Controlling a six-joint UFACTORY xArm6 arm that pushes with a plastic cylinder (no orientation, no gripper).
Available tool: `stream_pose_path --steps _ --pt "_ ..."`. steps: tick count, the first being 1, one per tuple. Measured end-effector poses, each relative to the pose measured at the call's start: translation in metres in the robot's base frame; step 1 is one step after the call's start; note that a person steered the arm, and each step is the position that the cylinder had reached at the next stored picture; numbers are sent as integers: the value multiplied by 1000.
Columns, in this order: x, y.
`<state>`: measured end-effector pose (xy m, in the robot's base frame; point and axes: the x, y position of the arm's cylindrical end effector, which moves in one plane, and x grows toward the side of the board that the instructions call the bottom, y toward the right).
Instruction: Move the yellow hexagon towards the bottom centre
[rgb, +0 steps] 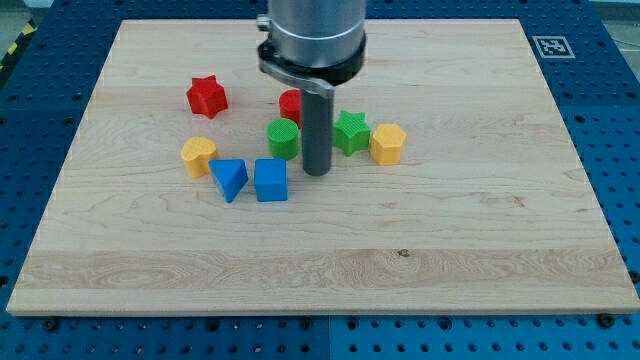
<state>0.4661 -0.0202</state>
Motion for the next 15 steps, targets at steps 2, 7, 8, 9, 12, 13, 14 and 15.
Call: stream_pose_path --steps 2,7,8,9,12,13,14,15 --pt "-23 -40" --pt "43 114" --pt "13 189" --pt "-36 193" --pt "-14 125" --pt "16 125" --pt "-11 144" --pt "-45 133"
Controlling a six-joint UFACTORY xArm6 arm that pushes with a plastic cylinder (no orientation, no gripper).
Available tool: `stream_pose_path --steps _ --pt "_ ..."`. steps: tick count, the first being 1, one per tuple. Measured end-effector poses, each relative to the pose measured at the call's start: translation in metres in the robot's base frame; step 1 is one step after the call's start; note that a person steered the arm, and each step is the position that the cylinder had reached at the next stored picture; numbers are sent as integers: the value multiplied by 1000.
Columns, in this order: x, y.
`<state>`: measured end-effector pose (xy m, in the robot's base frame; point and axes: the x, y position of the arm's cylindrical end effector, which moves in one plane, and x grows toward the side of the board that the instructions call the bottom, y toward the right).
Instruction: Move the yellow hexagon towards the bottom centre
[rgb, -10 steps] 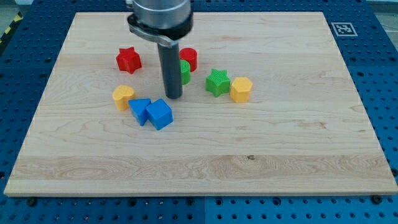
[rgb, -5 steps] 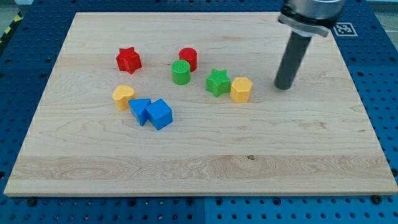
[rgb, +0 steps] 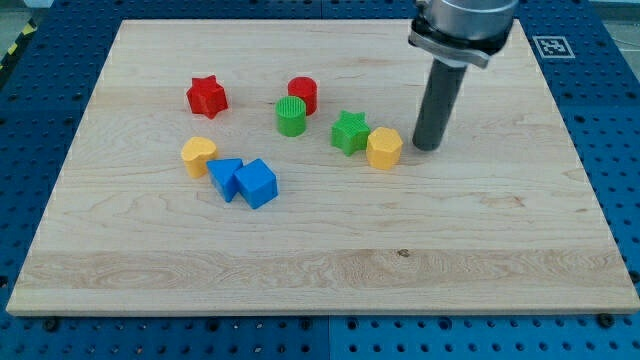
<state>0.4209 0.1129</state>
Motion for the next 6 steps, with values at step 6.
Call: stream_pose_path --steps 6 --pt "46 -75"
